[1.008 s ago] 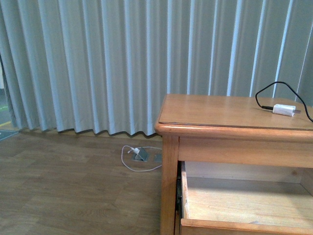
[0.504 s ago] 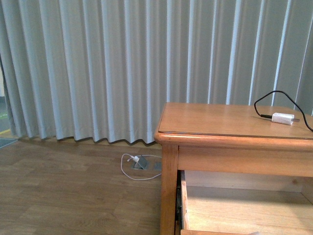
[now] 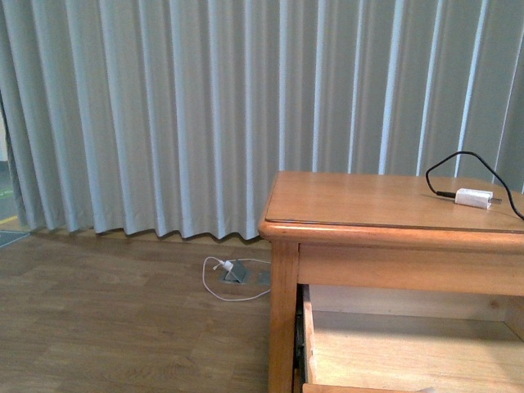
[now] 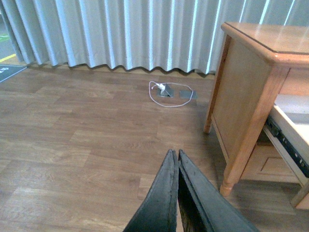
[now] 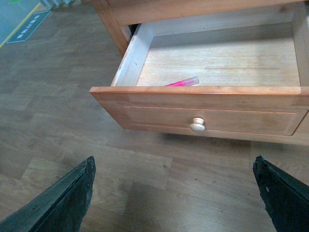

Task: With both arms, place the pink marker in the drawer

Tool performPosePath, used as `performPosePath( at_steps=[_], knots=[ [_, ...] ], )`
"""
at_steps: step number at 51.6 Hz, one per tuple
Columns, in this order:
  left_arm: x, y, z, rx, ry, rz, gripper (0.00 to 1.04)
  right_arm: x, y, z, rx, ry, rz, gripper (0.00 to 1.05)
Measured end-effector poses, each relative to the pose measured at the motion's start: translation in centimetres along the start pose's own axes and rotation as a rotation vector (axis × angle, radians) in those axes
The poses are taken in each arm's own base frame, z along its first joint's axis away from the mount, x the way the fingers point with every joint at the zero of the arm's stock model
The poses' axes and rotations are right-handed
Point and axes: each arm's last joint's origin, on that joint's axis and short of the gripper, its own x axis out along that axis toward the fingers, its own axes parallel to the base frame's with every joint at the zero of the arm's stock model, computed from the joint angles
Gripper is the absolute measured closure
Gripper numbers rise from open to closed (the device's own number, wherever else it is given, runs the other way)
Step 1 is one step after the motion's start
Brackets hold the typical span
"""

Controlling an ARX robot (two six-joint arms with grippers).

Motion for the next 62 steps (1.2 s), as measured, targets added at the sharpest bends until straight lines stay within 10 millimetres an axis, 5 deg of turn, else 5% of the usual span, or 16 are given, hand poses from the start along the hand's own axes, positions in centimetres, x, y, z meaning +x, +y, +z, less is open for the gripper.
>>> performPosePath(
  at_steps=[37,49,62],
  knots=[
    [-1.9,0.0,-0.2,0.002,-0.009,0.000,1.01,0.0,0.0,0.0,0.000,0.000,0.000,0.08],
    [-1.9,0.0,-0.2,0.002,-0.010,0.000,0.60,0.4,-0.4,0.1,-0.108,-0.213,-0.199,0.08],
    [-1.9,0.0,-0.2,0.002,-0.009,0.000,0.12,4.9,-2.3,-0.7,-0.009,0.137,-0.128,0.08]
  ],
)
